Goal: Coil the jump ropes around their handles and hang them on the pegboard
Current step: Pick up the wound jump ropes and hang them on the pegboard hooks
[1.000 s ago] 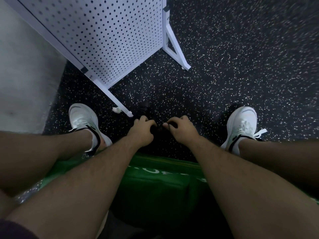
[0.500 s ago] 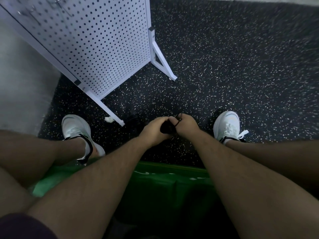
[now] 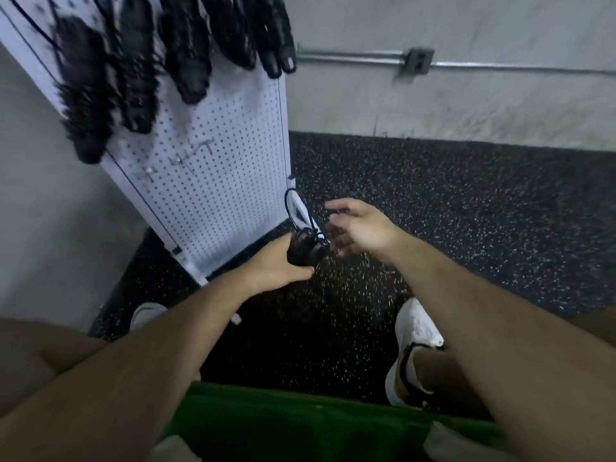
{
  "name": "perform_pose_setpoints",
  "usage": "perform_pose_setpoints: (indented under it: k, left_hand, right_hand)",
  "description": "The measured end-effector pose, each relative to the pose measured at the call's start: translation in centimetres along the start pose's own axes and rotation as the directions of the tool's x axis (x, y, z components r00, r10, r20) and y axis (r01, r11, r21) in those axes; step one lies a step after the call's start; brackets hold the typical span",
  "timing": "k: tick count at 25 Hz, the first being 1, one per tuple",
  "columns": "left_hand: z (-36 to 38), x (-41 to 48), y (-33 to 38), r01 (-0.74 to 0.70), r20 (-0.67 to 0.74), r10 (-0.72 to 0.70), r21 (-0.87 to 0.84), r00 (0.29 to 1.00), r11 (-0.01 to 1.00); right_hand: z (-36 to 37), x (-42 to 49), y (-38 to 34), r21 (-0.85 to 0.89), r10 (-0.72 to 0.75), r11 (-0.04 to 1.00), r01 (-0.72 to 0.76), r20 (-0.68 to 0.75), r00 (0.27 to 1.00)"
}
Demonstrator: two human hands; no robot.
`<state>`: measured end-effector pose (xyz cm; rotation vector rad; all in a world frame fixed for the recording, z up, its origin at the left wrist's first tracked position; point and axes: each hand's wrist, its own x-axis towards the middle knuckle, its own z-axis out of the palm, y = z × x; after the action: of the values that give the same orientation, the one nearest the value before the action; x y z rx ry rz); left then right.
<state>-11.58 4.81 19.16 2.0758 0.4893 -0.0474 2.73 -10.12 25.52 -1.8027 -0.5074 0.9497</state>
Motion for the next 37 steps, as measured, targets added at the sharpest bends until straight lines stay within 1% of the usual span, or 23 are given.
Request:
perform_pose_setpoints:
  k: [2,4,6,8,10,11,13,15,16,19,20,22,24,28,31,34,37]
  left_hand:
    - [-3.1,-0.5,2.6,-0.025,0.018,0.024,0.066,1.0,0.997]
    - [-5.8,-1.0,5.2,-0.067,0.042,0.062,0.151,0.997,0.986]
    - [-8.2,-1.7,7.4,-0.109,0.065,0.094,0.293,0.993,0.95]
    - [-10.2,-2.6,9.2,-0.137,0.094,0.108,0.384,0.99,0.913]
    - [-11.7,-3.4,10.0,-0.132,0.081,0.109,0.404,0.991,0.905]
    - [-12.3,-3.7,10.0,-0.121,0.053,0.11,0.368,0.993,0.922]
    - [-13.4,-4.4,9.7,-0.102,-0.031,0.112,0.233,0.993,0.967]
    - [-14.2,-4.9,8.8,-0.09,-0.115,0.101,0.099,0.988,0.991]
    - [-14.4,-5.2,8.3,-0.078,-0.154,0.086,0.06,0.984,0.995]
    - [-14.8,-6.2,5.8,-0.026,-0.255,0.027,0.007,0.967,1.0]
    - [-14.9,-6.7,4.8,-0.015,-0.274,0.01,-0.014,0.962,1.0]
    - [-14.9,-7.4,3.2,0.003,-0.327,-0.011,-0.024,0.945,1.0]
    - [-14.9,-8.0,2.0,0.01,-0.398,-0.027,-0.045,0.917,0.999]
    - [-14.1,-9.4,-0.3,0.041,-0.496,-0.062,-0.054,0.866,0.998]
    - [-13.4,-10.3,-1.9,0.024,-0.585,-0.107,-0.149,0.804,0.989]
    - [-13.5,-10.4,-3.1,0.056,-0.637,-0.168,-0.192,0.752,0.98]
    - [-14.2,-9.8,-4.9,0.112,-0.64,-0.214,-0.196,0.738,0.974]
  right_hand:
    - [-0.5,-0.9,-4.7,-0.039,-0.186,0.982,0.185,-0.015,0.982]
    - [-0.4,-1.7,-8.6,-0.077,-0.301,0.95,0.303,0.04,0.953]
    - [0.2,-1.9,-11.1,-0.202,-0.366,0.903,0.38,0.1,0.925]
    - [0.8,-1.9,-12.4,-0.356,-0.418,0.825,0.439,0.139,0.898]
    - [1.3,-1.8,-13.1,-0.467,-0.486,0.738,0.487,0.132,0.864]
    - [1.5,-1.8,-13.2,-0.49,-0.513,0.708,0.508,0.137,0.847]
    - [2.2,-1.5,-13.3,-0.484,-0.513,0.692,0.535,0.191,0.837]
    - [3.1,-0.8,-12.9,-0.472,-0.482,0.702,0.533,0.236,0.844]
    - [3.6,-0.6,-12.6,-0.476,-0.461,0.707,0.523,0.25,0.851]
    - [5.8,-0.3,-11.4,-0.545,-0.392,0.672,0.502,0.314,0.865]
    - [6.9,-0.2,-11.0,-0.554,-0.391,0.658,0.51,0.328,0.86]
    - [9.3,0.2,-10.3,-0.521,-0.431,0.672,0.526,0.302,0.85]
    - [11.2,0.7,-10.0,-0.483,-0.462,0.697,0.529,0.262,0.847]
    - [14.0,1.7,-9.0,-0.508,-0.434,0.676,0.534,0.311,0.846]
    - [16.0,2.5,-8.5,-0.508,-0.427,0.671,0.54,0.331,0.842]
    - [17.8,3.6,-8.4,-0.515,-0.413,0.662,0.544,0.355,0.839]
    - [19.5,4.9,-7.9,-0.518,-0.389,0.664,0.54,0.377,0.84]
